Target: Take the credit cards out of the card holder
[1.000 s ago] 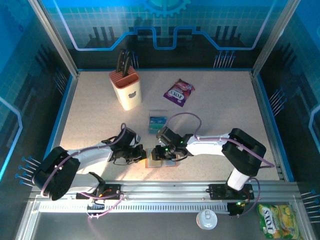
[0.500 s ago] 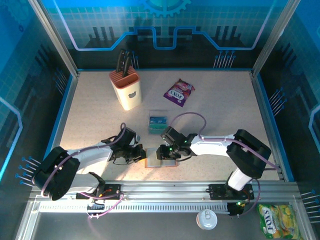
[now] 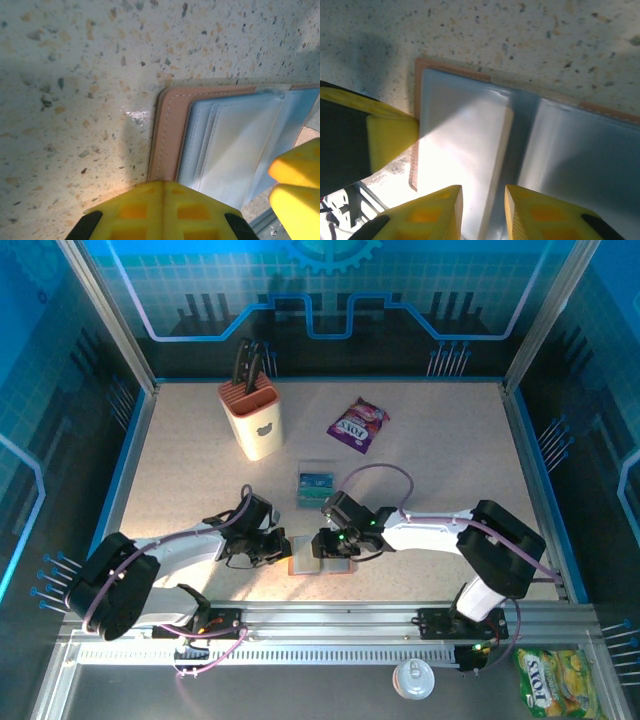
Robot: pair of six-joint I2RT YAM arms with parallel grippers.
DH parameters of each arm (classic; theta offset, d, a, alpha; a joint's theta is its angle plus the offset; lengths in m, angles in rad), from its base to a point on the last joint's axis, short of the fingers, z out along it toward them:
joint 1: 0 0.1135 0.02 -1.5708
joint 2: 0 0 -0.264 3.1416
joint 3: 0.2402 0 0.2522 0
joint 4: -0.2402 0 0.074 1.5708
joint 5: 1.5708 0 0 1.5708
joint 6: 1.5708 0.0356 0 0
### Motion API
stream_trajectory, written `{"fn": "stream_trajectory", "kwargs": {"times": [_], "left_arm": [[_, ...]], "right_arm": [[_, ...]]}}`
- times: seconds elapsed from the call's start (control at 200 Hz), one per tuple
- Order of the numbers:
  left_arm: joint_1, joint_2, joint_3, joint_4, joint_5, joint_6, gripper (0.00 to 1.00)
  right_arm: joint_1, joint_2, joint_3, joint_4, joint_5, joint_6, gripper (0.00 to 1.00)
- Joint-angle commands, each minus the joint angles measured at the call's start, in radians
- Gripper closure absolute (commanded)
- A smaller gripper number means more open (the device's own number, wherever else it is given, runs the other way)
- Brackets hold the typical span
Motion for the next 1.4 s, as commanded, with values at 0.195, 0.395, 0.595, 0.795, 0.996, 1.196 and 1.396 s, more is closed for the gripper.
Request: {"fn": "stream_trajectory", "kwargs": {"times": [0.195,0.395,0.595,0.795,0.996,1.196,1.396], "left_arm": [[0.013,0.044,-0.003,-0.062,-0.043,0.023,0.95],[0.015,0.045,-0.003,-0.073,-0.048,0.034,0.95],[0.018,0.050,-0.002,-0.074,-0.048,0.036,0.95],[0.020,0.036,0.014,-0.094,-0.047,0.037,0.95],[0.020,-0.044,0.059,-0.149,-0.035,0.020,0.92],[0.019,-0.125,0.079,-0.153,0.014,-0.022,0.82],[0.018,-0.107,0.015,0.042,0.103,-0.143,0.74]], "right_arm": [[0.028,0.066,0.056,-0.002,-0.007,0.024,0.73],[0.017,0.060,0.054,-0.064,0.018,0.008,0.73],[0.003,0.042,0.049,-0.110,0.035,-0.010,0.73],[-0.008,0.035,0.030,-0.096,0.026,-0.015,0.73],[-0.014,0.048,0.007,-0.031,-0.009,-0.001,0.73],[-0.022,0.050,-0.023,0.018,-0.032,0.006,0.73],[-0.037,0.047,-0.046,0.042,-0.047,0.005,0.73]]}}
